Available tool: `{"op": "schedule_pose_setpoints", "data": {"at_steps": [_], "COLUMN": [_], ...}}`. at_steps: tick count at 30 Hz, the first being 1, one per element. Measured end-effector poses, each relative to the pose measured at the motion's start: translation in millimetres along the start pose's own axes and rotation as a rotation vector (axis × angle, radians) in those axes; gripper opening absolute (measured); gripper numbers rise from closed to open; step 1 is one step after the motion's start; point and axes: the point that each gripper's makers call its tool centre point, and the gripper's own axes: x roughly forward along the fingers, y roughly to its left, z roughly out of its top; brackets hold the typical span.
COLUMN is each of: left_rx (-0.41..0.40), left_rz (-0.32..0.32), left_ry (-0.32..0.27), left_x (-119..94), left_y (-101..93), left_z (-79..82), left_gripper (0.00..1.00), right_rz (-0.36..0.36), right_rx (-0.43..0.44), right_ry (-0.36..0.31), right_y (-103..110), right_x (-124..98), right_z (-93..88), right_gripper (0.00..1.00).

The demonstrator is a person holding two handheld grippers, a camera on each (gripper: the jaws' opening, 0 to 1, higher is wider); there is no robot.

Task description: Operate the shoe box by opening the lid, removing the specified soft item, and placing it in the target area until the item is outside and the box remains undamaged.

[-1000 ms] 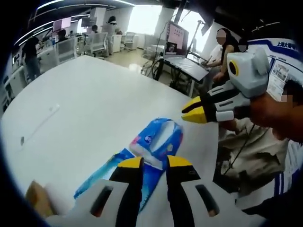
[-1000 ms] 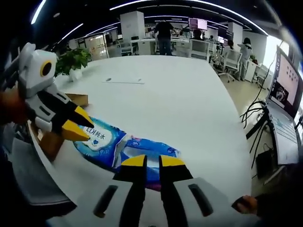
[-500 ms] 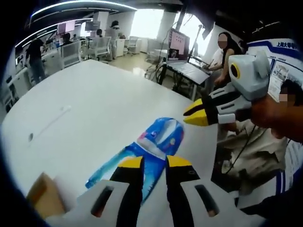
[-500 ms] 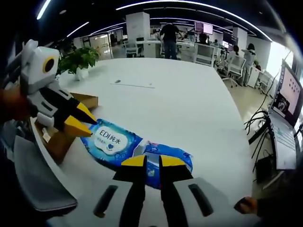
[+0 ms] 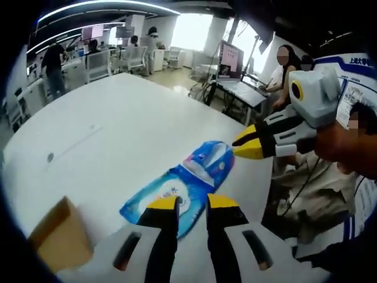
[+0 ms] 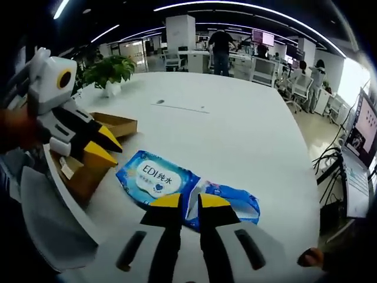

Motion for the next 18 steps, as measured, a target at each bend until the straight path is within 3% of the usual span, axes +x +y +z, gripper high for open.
{"op": "schedule_pose_setpoints", "data": {"at_steps": [18], "left_rx": [-0.049], "left_rz": [0.052], "left_ry": [-0.03], "left_x": [-47], "left_y": [27.8], "left_z": [-23.1], "left_gripper": [0.14], "right_rz": [0.049], "right_rx": [-0.051], "right_ry": [-0.015], "right_y": [55], "right_x": [10], "right_z": [23.7], "right_gripper": [0.08]}}
